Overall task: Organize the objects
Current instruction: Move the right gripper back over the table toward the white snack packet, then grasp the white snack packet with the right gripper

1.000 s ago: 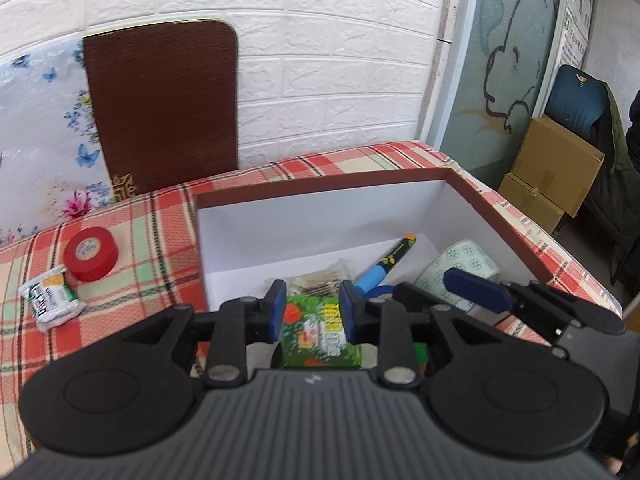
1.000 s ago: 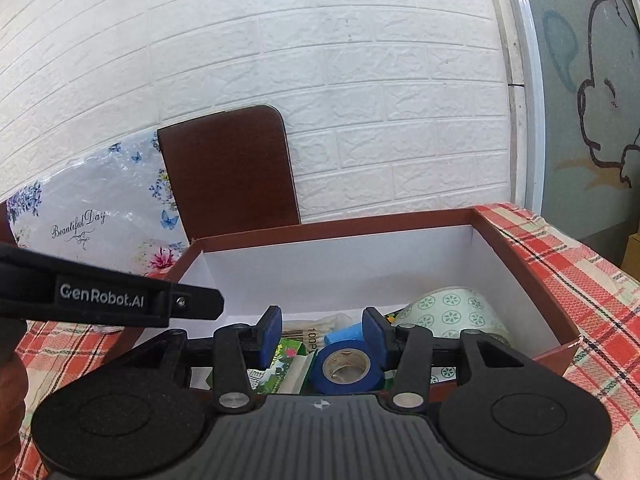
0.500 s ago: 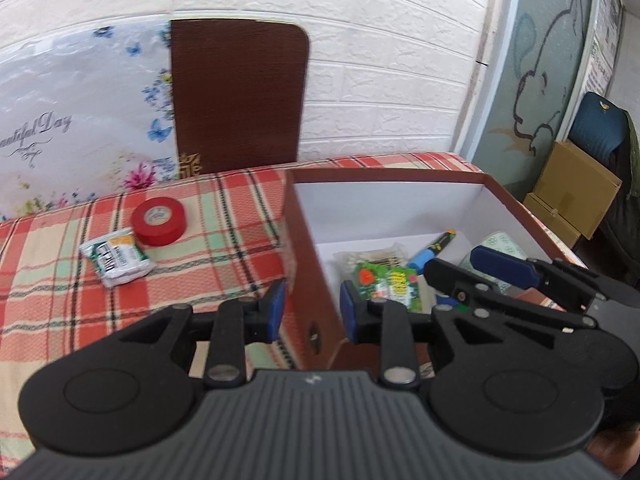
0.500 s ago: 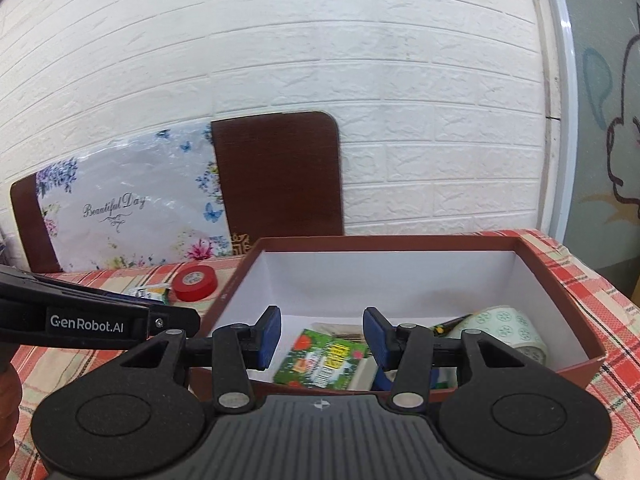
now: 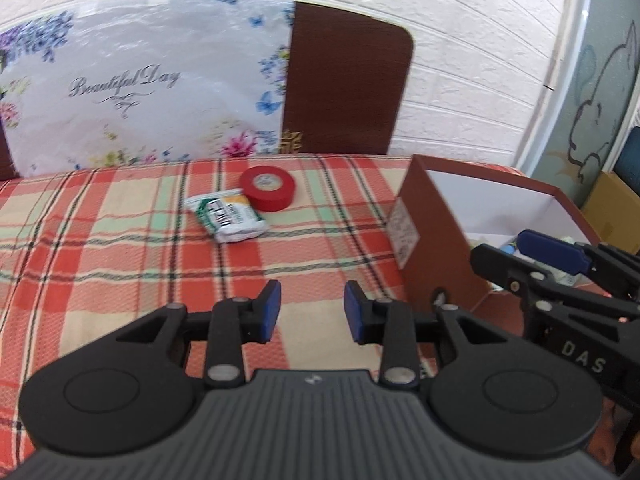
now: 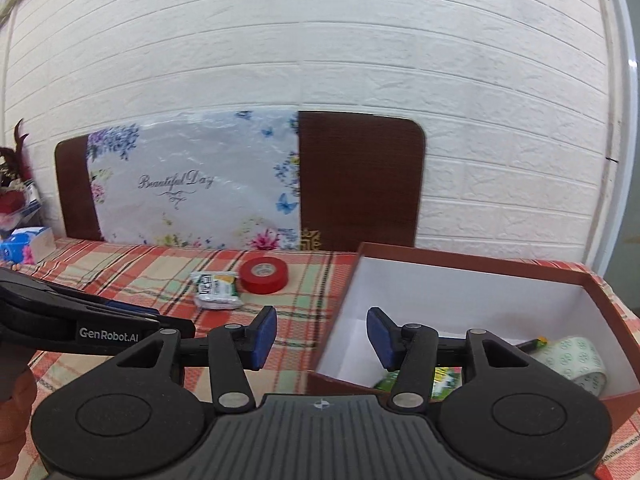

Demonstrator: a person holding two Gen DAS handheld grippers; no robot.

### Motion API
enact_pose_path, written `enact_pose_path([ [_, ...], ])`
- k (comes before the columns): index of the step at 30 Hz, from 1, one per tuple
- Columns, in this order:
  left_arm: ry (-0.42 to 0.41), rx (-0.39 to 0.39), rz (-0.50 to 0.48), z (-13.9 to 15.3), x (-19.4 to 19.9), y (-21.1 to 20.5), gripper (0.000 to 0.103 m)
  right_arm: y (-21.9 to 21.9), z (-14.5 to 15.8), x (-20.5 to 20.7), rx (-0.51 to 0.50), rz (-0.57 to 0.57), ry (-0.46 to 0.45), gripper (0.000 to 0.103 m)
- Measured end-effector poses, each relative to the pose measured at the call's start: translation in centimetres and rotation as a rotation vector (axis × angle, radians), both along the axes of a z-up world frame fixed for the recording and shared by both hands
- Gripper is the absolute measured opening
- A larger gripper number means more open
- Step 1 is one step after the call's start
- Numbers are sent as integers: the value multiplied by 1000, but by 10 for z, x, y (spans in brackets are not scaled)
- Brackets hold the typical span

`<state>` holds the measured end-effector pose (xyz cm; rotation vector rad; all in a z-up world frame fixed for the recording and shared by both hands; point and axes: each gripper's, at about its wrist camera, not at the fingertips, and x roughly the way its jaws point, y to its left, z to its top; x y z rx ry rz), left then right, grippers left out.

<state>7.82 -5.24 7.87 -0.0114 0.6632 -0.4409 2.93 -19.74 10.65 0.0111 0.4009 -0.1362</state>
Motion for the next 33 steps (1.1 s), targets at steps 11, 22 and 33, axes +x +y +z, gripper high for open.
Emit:
enact_pose_path([
  [11, 13, 11, 147, -25, 15, 72, 47, 57, -9, 25, -34, 104, 69, 51],
  [22, -1, 87, 273, -60, 41, 127, 50, 79, -35, 61, 41, 142, 209, 51],
  [33, -80, 115, 262, -89, 50, 128, 66, 94, -76, 97, 32, 142, 341, 52],
])
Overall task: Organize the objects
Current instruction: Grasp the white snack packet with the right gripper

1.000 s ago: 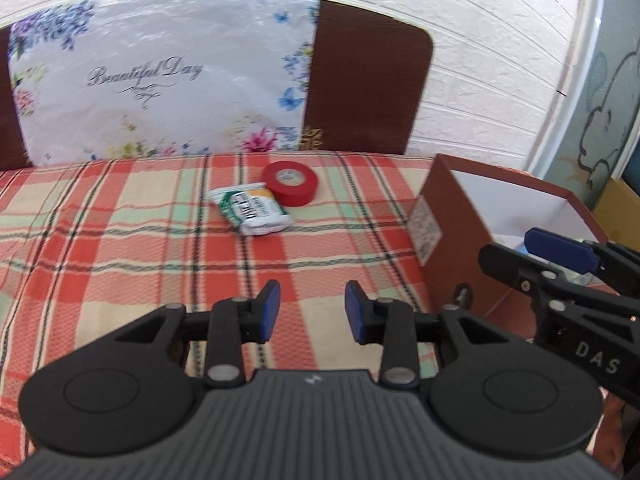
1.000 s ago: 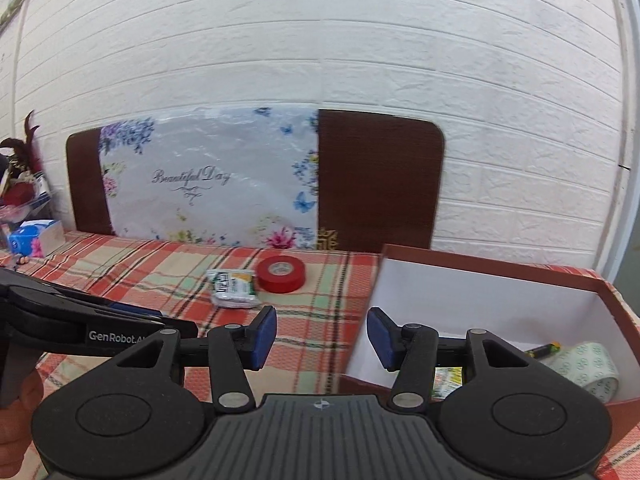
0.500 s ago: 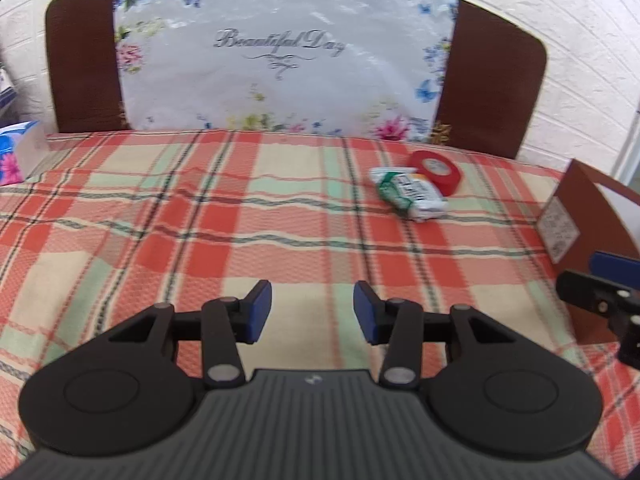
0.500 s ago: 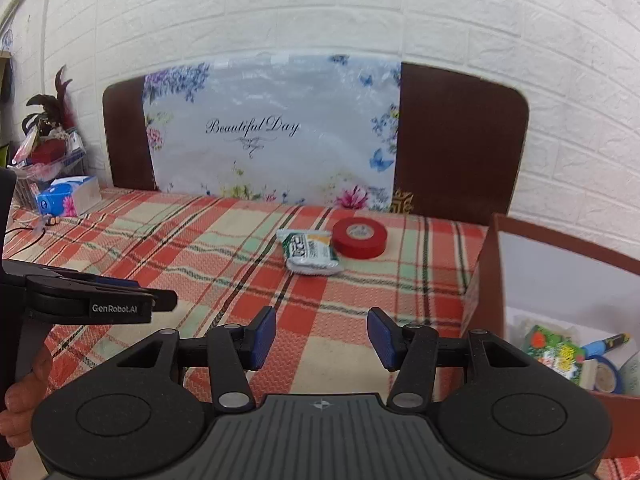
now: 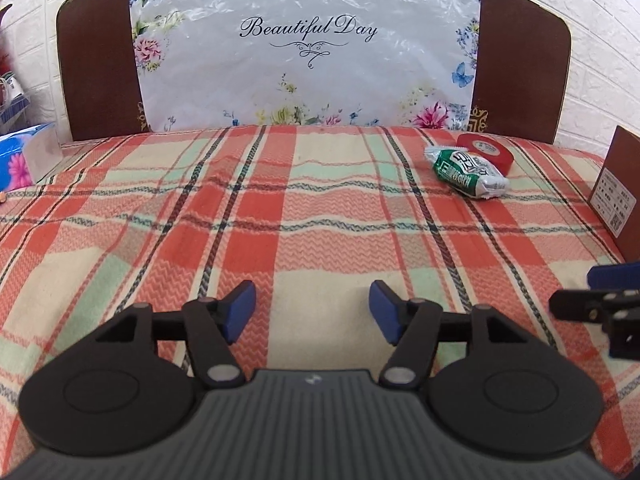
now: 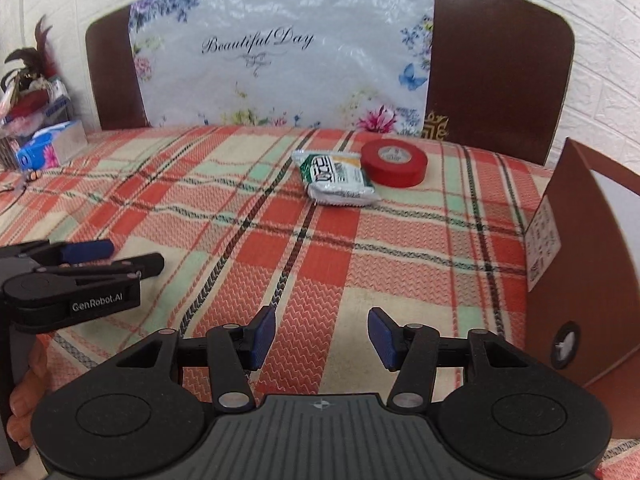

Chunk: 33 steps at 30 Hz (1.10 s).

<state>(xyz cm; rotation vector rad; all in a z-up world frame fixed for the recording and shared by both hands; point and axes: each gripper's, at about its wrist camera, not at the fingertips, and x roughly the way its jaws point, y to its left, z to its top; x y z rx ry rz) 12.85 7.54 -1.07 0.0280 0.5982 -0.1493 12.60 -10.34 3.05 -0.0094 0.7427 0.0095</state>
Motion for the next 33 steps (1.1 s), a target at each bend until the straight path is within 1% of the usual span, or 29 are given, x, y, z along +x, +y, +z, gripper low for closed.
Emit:
enact_pose_path([
  [3, -7, -18, 9, -1, 9, 3, 70, 1, -7, 10, -9, 1, 16, 52],
  [5, -11, -32, 15, -1, 14, 4, 72, 0, -9, 15, -15, -2, 5, 59],
  [8, -14, -59, 12, -2, 16, 7, 75, 0, -9, 27, -19, -4, -18, 60],
  [12, -22, -72, 8, -2, 14, 8, 75, -2, -11, 50, -31, -8, -52, 60],
  [15, -25, -91, 6, -2, 14, 11, 76, -3, -11, 71, -15, -10, -76, 62],
  [17, -27, -103, 3, -3, 14, 12, 77, -5, -9, 83, 5, -13, -103, 71],
  [18, -27, -106, 2, -3, 14, 12, 78, -7, -9, 89, 14, -19, -117, 78],
  [19, -27, -105, 2, -3, 15, 12, 78, -8, -9, 96, 21, -28, -126, 80],
  [20, -27, -105, 1, -3, 15, 12, 78, -9, -9, 103, 27, -35, -131, 80],
  [22, -28, -109, 4, -3, 16, 12, 79, -11, -9, 117, 30, -50, -131, 79],
  [23, -27, -114, 7, -3, 16, 13, 79, -14, -11, 124, 31, -55, -125, 75],
  [24, -27, -119, 9, -3, 17, 13, 79, -16, -14, 130, 38, -56, -107, 68],
  [25, -27, -123, 10, -3, 17, 14, 79, -19, -16, 134, 55, -51, -87, 63],
  [26, -27, -125, 11, -3, 17, 14, 79, -20, -16, 132, 62, -47, -95, 57],
  [27, -27, -127, 11, -3, 17, 14, 79, -20, -14, 127, 67, -37, -96, 54],
  [28, -27, -129, 12, -3, 17, 15, 79, -19, -12, 121, 76, -24, -91, 51],
  [30, -25, -130, 11, -3, 17, 14, 80, -15, -12, 100, 77, 8, -83, 51],
  [33, -25, -124, 10, -3, 17, 14, 80, -4, -17, 46, 7, 81, -93, 51],
])
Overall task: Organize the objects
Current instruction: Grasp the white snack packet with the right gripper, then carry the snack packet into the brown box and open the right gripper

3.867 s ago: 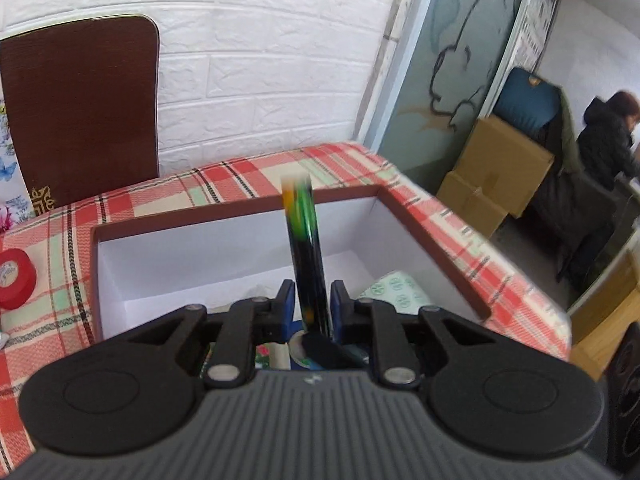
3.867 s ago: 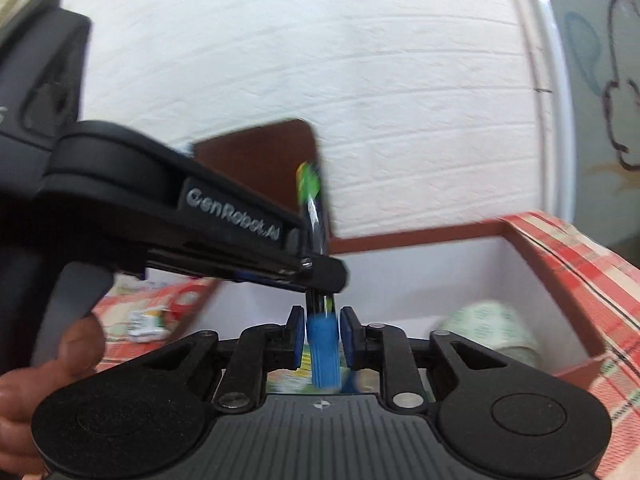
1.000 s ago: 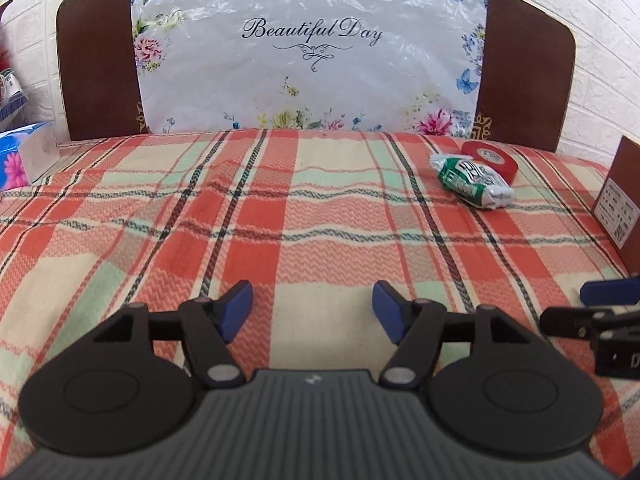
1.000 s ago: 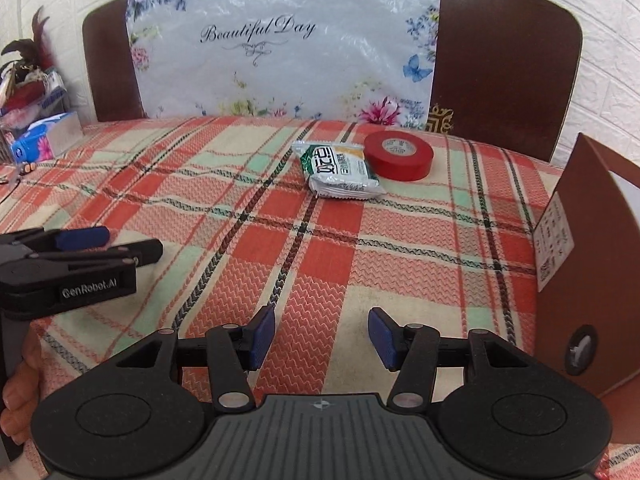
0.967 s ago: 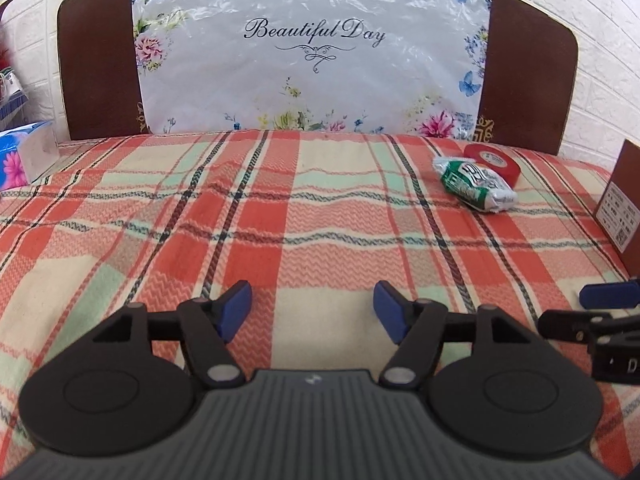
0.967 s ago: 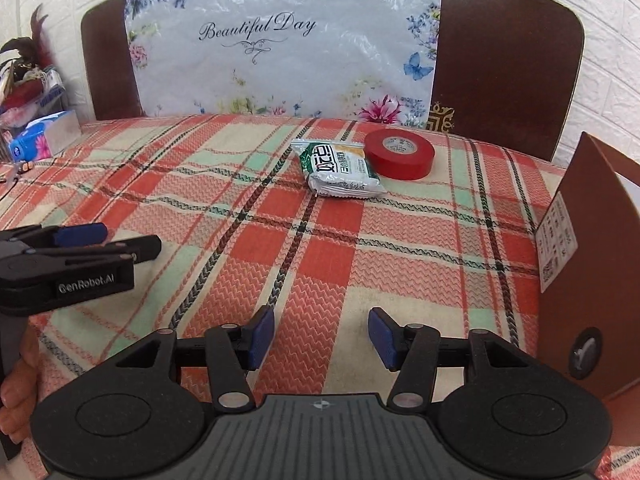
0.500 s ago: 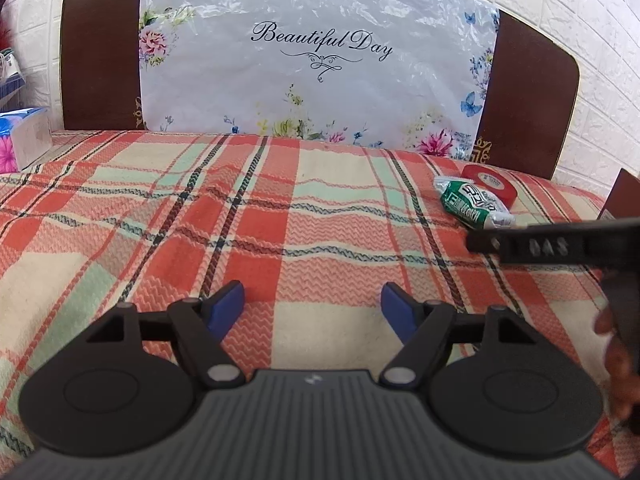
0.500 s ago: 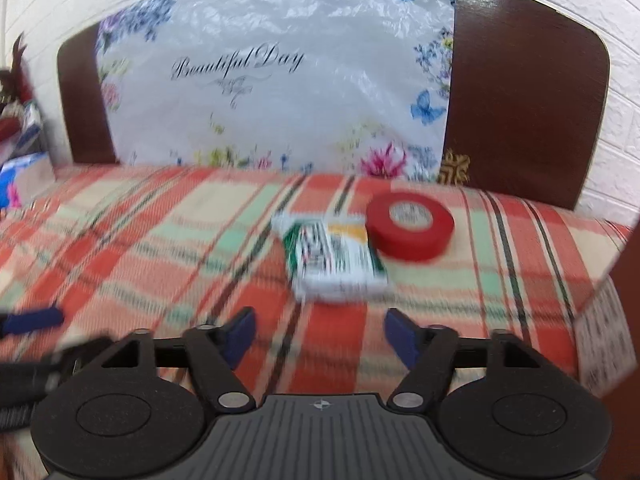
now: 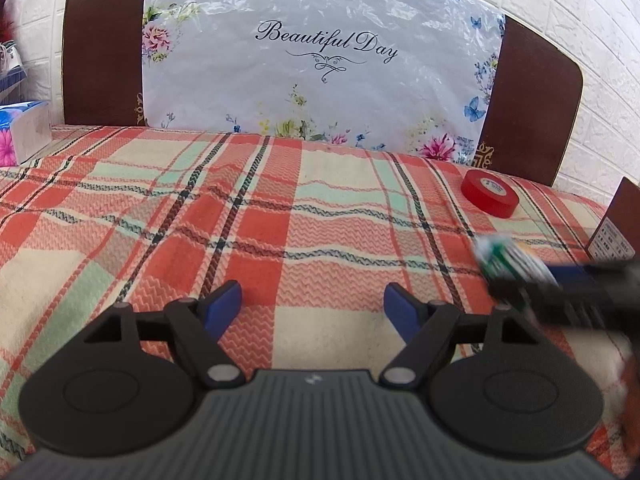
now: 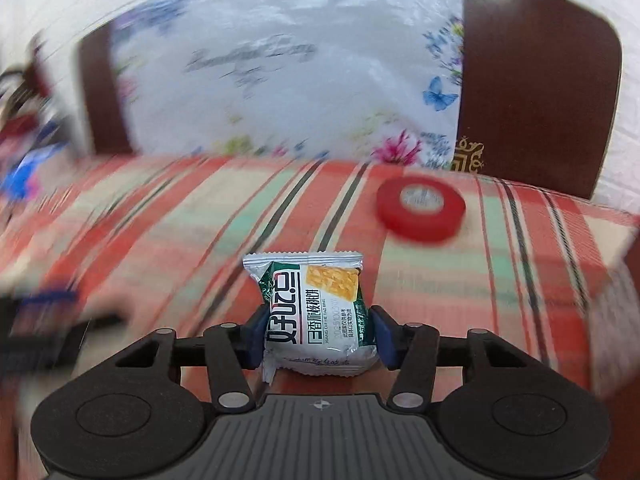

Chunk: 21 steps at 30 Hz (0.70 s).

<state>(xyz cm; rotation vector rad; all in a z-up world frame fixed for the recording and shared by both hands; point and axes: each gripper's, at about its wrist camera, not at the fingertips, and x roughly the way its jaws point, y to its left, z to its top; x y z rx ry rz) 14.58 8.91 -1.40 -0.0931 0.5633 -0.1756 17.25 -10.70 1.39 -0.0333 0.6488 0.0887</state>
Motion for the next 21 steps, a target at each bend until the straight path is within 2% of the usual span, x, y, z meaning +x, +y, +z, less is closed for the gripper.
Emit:
enact_pose_path([
  [5, 7, 32, -8, 1, 0, -5, 83, 0, -1, -101, -161, 92, -43, 53],
  [8, 40, 88, -22, 5, -4, -15, 82, -13, 0, -140, -183, 91, -45, 58],
  [9, 61, 74, -38, 8, -8, -19, 82, -17, 0, -148, -177, 79, -43, 60],
  [11, 105, -55, -115, 18, -20, -25, 79, -29, 1, -158, -138, 55, -33, 71],
  [13, 147, -172, -217, 27, -32, -38, 77, -36, -1, -164, -101, 47, -26, 72],
  [14, 161, -200, -264, 31, -37, -48, 77, -39, -1, -166, -93, 46, -25, 72],
  [18, 199, -176, -415, 37, -49, -87, 77, -39, -1, -166, -79, 59, -34, 70],
  [20, 254, -142, -459, 30, -48, -101, 76, -39, -3, -163, -77, 75, -35, 66],
  [21, 291, -130, -467, 25, -46, -106, 68, -40, -4, -160, -68, 80, -30, 66],
])
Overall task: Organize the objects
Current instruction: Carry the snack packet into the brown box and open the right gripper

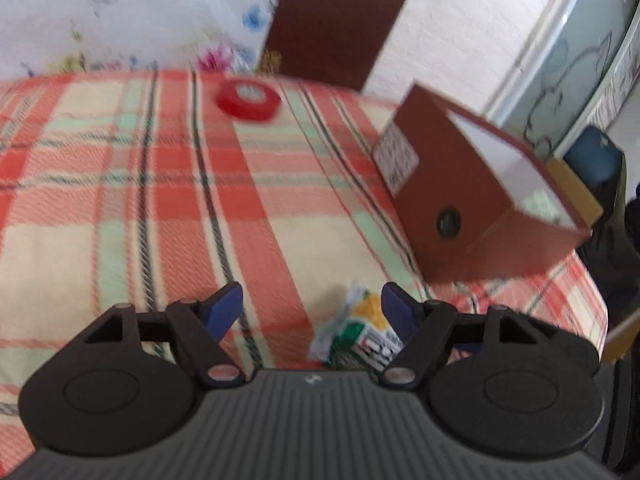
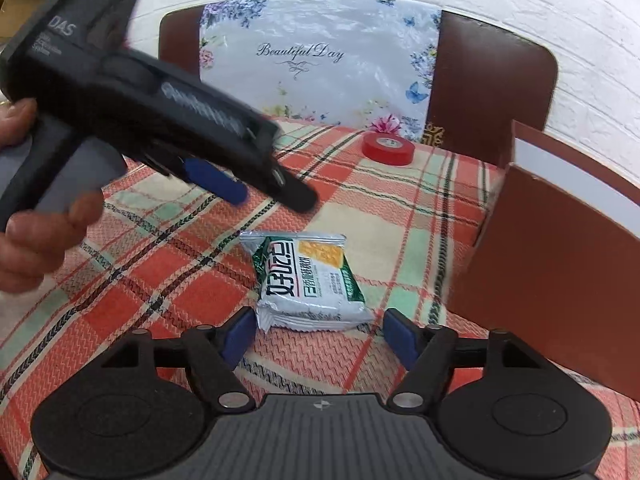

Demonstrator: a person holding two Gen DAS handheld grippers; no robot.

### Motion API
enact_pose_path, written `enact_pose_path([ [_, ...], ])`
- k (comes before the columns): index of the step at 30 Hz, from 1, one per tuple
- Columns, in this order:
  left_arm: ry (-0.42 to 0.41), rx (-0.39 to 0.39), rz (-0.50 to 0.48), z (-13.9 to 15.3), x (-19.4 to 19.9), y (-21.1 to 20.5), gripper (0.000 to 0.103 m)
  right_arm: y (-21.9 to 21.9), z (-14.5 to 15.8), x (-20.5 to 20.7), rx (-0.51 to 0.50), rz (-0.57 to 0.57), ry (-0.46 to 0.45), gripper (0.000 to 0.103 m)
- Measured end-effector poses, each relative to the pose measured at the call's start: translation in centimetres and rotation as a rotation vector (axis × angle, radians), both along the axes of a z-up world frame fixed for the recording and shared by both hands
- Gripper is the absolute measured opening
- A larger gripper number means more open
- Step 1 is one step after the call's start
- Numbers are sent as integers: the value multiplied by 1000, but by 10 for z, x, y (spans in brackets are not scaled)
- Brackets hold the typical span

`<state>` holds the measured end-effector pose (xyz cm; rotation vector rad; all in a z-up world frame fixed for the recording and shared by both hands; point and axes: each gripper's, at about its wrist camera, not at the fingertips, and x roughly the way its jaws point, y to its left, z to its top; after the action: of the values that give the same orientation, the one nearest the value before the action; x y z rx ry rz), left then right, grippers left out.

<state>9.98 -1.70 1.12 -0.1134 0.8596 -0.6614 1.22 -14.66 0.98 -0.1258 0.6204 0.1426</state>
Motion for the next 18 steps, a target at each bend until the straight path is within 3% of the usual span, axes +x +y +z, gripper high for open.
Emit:
enact_pose_path([
  [1, 16, 10, -4, -4, -1, -3, 68, -1, -1, 3, 18, 5, 6, 61],
  [2, 3, 2, -7, -4, -5, -3, 59, -3, -1, 6, 38, 8, 11, 54],
  [3, 21, -27, -32, -4, -6, -2, 38, -3, -1, 7, 56, 13, 12, 52],
  [4, 57, -70, -56, -4, -7, 0, 32, -4, -1, 7, 66, 18, 13, 50],
  [9, 22, -61, -57, 17, -18, -4, 30, -6, 7, 1, 77, 26, -37, 47],
  [14, -157, -85, -122, 79, -26, -33, 30, -23, 45, -16, 71, -30, -229, 46],
  [18, -270, -87, -186, 111, -23, -75, 30, -49, 71, -20, 40, -122, -347, 47],
])
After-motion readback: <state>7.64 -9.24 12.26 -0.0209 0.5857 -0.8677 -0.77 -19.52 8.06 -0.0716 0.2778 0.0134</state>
